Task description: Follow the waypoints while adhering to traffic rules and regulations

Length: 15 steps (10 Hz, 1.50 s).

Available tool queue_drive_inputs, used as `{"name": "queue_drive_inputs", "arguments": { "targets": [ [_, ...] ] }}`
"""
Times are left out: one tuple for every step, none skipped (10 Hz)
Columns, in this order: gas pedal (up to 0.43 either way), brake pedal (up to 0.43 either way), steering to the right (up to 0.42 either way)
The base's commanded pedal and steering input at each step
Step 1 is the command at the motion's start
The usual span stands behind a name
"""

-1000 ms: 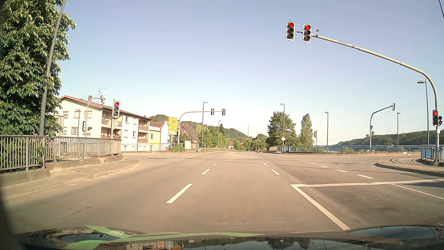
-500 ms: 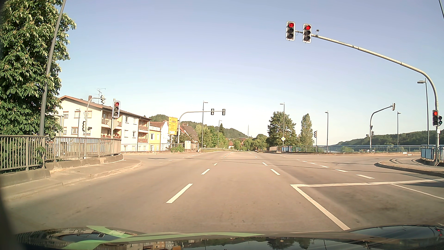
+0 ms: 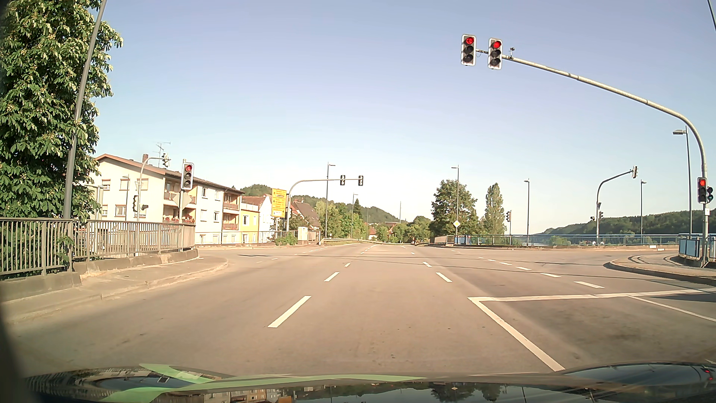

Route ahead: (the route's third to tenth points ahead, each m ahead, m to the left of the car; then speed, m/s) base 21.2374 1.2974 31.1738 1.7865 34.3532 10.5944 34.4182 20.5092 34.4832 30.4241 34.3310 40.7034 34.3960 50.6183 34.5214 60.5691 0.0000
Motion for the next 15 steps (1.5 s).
{"name": "queue_drive_inputs", "arguments": {
  "targets": [
    [0.0, 0.183, -0.003],
    [0.0, 0.183, -0.004],
    [0.0, 0.183, -0.003],
    [0.0, 0.183, -0.003],
    [0.0, 0.189, -0.003],
    [0.0, 0.183, -0.004],
    [0.0, 0.183, -0.004],
    [0.0, 0.183, -0.003],
    [0.0, 0.183, -0.004],
    [0.0, 0.183, -0.003],
    [0.0, 0.183, -0.003],
    [0.0, 0.189, -0.004],
    [0.0, 0.183, -0.003],
    [0.0, 0.183, -0.004],
    [0.0, 0.183, -0.003]
  ]
}}
